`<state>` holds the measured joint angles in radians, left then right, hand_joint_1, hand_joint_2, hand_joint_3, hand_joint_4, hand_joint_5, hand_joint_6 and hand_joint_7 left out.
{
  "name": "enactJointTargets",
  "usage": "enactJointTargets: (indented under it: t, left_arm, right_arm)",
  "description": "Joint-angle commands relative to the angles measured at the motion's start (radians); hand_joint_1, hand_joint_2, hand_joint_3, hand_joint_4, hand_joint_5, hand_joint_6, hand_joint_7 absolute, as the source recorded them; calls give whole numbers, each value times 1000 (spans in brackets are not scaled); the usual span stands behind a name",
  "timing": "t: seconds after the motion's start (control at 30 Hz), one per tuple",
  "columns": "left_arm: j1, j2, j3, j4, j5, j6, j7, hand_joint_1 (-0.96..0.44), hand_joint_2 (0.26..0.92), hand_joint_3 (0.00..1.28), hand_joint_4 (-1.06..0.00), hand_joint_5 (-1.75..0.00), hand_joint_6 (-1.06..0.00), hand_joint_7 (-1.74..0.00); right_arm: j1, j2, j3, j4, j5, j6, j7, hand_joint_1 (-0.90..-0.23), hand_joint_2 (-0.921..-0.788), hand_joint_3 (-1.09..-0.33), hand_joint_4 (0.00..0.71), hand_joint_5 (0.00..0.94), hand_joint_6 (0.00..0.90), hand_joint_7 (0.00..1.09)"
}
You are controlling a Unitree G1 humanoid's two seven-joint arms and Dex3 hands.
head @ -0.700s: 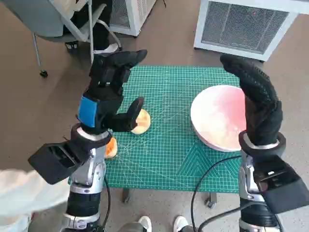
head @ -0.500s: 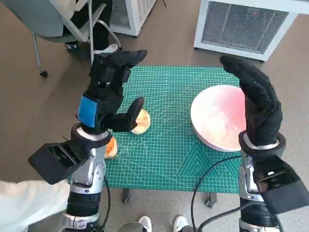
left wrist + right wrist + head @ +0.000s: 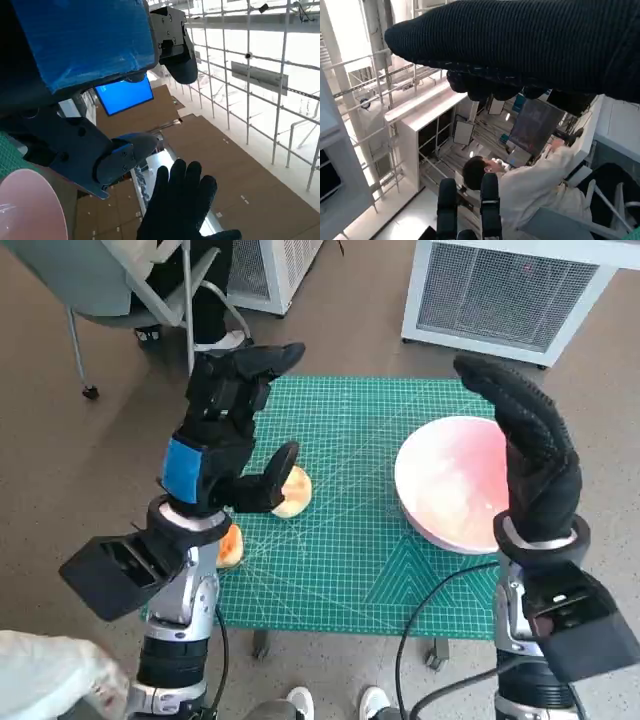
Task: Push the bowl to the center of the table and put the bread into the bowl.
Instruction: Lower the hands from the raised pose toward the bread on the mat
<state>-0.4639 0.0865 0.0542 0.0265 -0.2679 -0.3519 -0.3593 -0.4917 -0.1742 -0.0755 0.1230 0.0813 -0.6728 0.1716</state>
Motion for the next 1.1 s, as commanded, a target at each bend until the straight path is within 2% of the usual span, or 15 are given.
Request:
enactJointTargets:
  t: [0.03,0.17,0.3,0.5,0.63,0.8,0.93,1.03,1.1]
  left_arm:
    - [13,4,-3,-8,2,6,-1,-147,561,950,1,-768,1,-1050]
    - [13,2,-3,-5,5,5,1,-144,562,949,1,-768,1,-1049]
    - [14,2,-3,-5,6,6,2,-141,563,948,1,-767,1,-1048]
    - [17,4,1,-10,8,7,6,-137,562,946,1,-771,1,-1050]
    - [18,6,3,-9,7,6,8,-139,561,944,1,-773,1,-1052]
    - [17,6,3,-6,9,3,10,-125,561,944,1,-775,1,-1054]
    - [13,7,5,2,9,-1,9,-121,561,945,1,-774,1,-1055]
    - [12,7,4,0,10,-2,10,-126,559,945,1,-772,1,-1061]
    - [12,8,4,-1,12,-2,10,-128,558,946,1,-771,1,-1065]
  right_arm:
    - [26,-2,-6,13,8,1,5,-520,-921,-762,293,0,-1,716]
    - [35,-27,-35,33,31,-14,16,-530,-921,-756,295,2,-1,717]
    - [33,-65,-87,106,57,-55,26,-539,-921,-742,298,3,8,701]
    - [19,-108,-193,261,38,-124,-43,-547,-921,-725,306,5,43,626]
    - [0,-128,-261,389,13,-149,-126,-538,-921,-735,309,6,46,608]
    - [-27,-151,-293,522,12,-176,-176,-525,-921,-752,306,3,40,592]
    - [-55,-189,-315,686,-7,-181,-234,-521,-921,-765,299,1,38,584]
    - [-75,-205,-321,789,-5,-177,-252,-509,-921,-771,296,0,47,554]
    - [-93,-207,-331,864,20,-160,-238,-505,-921,-772,294,0,66,522]
